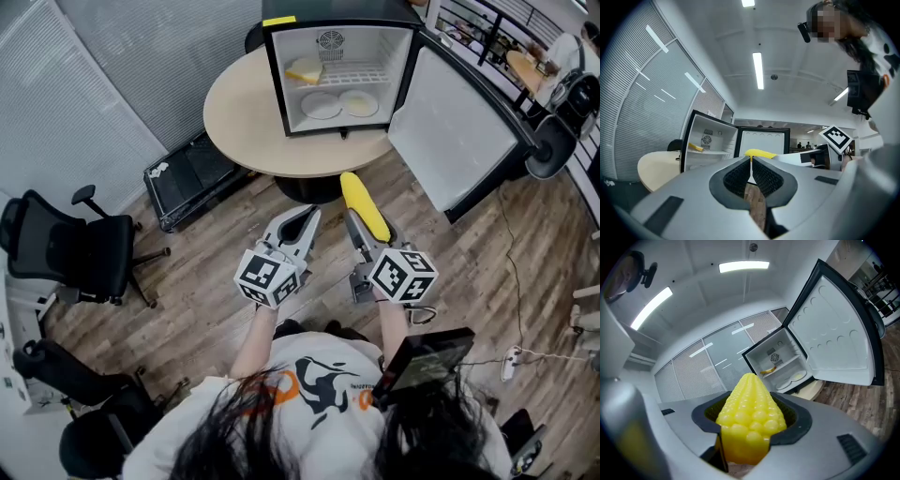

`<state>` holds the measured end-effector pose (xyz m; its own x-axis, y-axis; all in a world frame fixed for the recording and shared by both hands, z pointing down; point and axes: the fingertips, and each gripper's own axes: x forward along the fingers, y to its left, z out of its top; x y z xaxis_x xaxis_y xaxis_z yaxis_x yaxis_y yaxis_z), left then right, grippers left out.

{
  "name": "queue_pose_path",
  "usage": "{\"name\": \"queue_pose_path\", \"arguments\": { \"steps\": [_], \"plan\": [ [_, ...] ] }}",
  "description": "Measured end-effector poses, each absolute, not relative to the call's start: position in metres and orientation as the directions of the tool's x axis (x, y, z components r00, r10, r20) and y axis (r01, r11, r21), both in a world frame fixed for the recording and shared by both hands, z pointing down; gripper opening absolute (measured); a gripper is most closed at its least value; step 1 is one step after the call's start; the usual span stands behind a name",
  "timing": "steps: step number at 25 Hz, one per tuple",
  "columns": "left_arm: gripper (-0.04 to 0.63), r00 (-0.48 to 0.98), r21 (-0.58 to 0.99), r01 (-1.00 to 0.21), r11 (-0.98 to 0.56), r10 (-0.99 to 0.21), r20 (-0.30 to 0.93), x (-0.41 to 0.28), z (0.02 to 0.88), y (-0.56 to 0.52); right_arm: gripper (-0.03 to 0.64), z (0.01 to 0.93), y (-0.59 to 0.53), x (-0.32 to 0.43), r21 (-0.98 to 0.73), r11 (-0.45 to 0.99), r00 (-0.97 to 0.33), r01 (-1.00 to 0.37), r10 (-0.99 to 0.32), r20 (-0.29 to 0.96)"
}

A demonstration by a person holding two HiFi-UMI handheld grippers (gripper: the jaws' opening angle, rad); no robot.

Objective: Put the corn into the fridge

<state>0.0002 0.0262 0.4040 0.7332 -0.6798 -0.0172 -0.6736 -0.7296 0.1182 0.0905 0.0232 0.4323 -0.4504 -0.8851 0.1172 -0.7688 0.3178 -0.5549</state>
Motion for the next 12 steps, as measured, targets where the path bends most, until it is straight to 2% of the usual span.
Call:
{"name": "queue_pose_path", "arguments": {
  "steps": [12],
  "plan": [
    [0.011, 0.727, 0.111, -0.682, -0.723, -0.686, 0.002, 0.028, 0.410, 0.029, 0.255, 0.445, 0.024, 0.110, -0.564, 0.337, -0.483, -0.754, -0.866, 0.128]
  ]
}}
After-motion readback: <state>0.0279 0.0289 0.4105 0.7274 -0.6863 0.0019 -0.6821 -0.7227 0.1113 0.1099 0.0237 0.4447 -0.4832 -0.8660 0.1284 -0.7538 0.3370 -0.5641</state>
